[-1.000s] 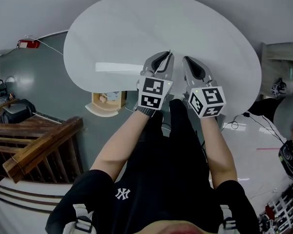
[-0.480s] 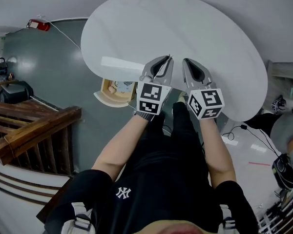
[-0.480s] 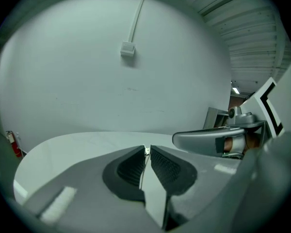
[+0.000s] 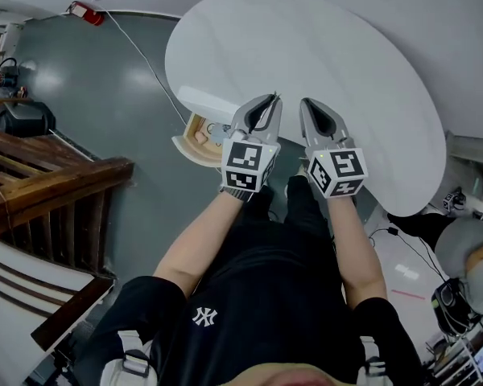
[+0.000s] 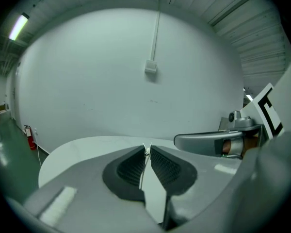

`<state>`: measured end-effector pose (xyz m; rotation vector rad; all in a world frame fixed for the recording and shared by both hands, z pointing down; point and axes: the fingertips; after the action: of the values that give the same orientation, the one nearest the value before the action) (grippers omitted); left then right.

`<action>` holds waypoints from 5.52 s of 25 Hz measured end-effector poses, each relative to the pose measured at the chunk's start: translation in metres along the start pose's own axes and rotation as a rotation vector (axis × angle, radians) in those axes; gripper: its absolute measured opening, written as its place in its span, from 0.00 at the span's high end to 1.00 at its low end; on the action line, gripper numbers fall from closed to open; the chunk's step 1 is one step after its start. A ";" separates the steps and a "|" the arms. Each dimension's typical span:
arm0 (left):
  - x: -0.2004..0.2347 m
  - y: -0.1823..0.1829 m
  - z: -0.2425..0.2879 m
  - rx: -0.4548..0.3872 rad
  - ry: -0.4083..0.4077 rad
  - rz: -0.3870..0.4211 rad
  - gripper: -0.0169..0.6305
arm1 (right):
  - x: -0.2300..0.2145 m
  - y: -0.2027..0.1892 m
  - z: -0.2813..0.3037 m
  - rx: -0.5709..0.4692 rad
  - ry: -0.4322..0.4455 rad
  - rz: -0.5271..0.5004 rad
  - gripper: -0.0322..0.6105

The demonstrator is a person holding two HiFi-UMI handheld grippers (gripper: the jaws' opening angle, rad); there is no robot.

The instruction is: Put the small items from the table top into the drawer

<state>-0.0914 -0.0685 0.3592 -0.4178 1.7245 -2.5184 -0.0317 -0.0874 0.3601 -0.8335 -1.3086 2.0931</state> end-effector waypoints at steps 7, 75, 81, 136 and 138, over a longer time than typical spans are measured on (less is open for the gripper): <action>0.038 -0.012 -0.043 -0.018 0.079 -0.054 0.91 | 0.060 -0.007 0.020 0.015 0.095 -0.039 0.91; 0.192 -0.244 -0.107 0.239 0.330 -0.307 0.90 | 0.184 -0.181 0.119 0.236 0.309 -0.076 0.91; 0.179 -0.191 -0.104 0.176 0.294 -0.267 0.92 | 0.172 -0.148 0.110 0.202 0.277 -0.077 0.91; 0.002 0.136 -0.080 -0.224 -0.145 -0.024 0.97 | 0.080 0.128 -0.010 -0.211 0.024 -0.172 0.92; 0.000 0.137 -0.077 -0.223 -0.149 -0.024 0.97 | 0.077 0.129 -0.010 -0.211 0.021 -0.172 0.92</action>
<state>-0.1250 -0.0495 0.2072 -0.6251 1.9575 -2.2508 -0.0903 -0.0770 0.2216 -0.7960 -1.5516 1.8316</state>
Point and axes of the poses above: the fingertips, and each gripper's own axes: z forward along the fingers, x to its left, y out of its top, and after that the axes turned 8 degrees about -y, right-handed
